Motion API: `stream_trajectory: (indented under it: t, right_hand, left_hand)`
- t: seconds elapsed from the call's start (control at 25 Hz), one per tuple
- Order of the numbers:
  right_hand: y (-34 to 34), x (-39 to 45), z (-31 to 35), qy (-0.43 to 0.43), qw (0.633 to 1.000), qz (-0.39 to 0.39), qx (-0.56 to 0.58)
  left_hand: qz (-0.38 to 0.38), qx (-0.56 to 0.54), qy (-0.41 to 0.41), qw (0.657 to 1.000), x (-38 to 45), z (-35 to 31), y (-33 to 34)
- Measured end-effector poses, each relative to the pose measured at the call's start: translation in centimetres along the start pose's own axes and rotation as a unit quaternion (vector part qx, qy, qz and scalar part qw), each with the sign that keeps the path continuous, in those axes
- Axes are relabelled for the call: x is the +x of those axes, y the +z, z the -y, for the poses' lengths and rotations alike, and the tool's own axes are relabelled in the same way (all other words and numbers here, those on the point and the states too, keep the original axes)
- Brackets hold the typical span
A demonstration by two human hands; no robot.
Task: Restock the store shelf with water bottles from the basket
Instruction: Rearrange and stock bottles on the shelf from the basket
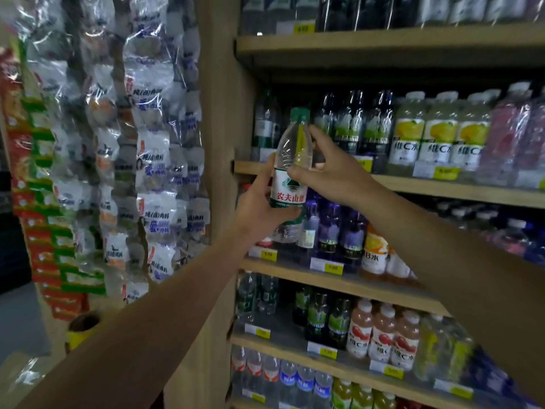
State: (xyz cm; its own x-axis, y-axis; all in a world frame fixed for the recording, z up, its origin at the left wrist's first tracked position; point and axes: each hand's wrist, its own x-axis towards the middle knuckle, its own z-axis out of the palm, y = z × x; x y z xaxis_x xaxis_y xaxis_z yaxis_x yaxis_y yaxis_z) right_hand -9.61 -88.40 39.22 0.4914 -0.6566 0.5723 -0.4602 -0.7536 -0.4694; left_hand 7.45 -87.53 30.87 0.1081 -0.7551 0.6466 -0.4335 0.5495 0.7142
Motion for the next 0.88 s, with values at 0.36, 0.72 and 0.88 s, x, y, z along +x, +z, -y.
stream_trajectory:
  t: [0.36,0.72,0.88]
  right_hand:
    - [-2.9,12.5,-6.8,-0.082,0.911,-0.115,-0.387]
    - [-1.7,20.6,-10.3,-0.074,0.871,-0.17,-0.455]
    - [-1.4,22.5,-11.6,-0.091,0.868,-0.181,-0.454]
  left_hand:
    - [-0.093,-0.054,0.052,0.993,15.3,3.0,-2.5]
    - [-0.172,-0.064,0.12,0.976,26.1,5.4,-1.5]
    - [-0.134,-0.015,0.095,0.986,29.6,7.3,-1.5]
